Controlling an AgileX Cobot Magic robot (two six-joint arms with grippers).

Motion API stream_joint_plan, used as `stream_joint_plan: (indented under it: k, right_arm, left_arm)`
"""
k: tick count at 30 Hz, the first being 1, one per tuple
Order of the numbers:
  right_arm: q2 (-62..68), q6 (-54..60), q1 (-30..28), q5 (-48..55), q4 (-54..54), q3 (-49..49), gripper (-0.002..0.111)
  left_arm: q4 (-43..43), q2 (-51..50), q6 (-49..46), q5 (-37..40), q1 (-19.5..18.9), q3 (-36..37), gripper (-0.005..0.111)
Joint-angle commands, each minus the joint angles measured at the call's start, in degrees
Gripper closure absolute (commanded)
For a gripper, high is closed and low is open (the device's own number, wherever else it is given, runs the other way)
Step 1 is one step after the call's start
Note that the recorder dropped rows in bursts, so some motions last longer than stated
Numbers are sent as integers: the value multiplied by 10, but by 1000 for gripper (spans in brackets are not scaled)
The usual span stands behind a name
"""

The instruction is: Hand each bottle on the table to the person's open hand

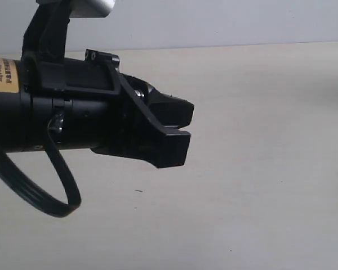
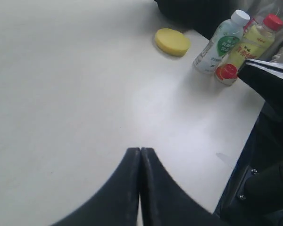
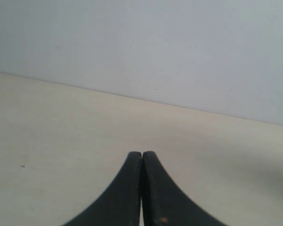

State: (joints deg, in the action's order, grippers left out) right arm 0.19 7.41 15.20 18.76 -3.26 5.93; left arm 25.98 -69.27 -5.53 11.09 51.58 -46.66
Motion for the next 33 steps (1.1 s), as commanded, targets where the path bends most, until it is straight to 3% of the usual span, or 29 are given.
stream_joint_plan:
  k: [1,7,10,13,17,23,27,33]
  right_arm:
    - [-2,1,-2,-5,1,-1,108]
    - [-2,1,-2,-5,1,-1,108]
    - [-2,1,-2,-5,1,-1,108]
    - [-2,1,-2,-5,0,-1,108]
    - [-2,1,-2,-5,0,-1,108]
    - [-2,1,-2,-5,0,-1,108]
    - [-2,1,-2,-5,0,-1,108]
    - [-2,1,-2,-5,0,-1,108]
  left_arm:
    - [-3,6,1,8,4,4,104]
    - [-5,8,-4,54,3,5,104]
    - [-3,35,-4,62,-24,28,104]
    - [13,98,-2,69,-92,75,104]
    - [13,232,-2,77,-219,168,104]
    - [-48,470,-2,73,-391,270,104]
    - [-61,575,-2,46,-455,321,104]
    - [-76,654,-2,14,-491,394,104]
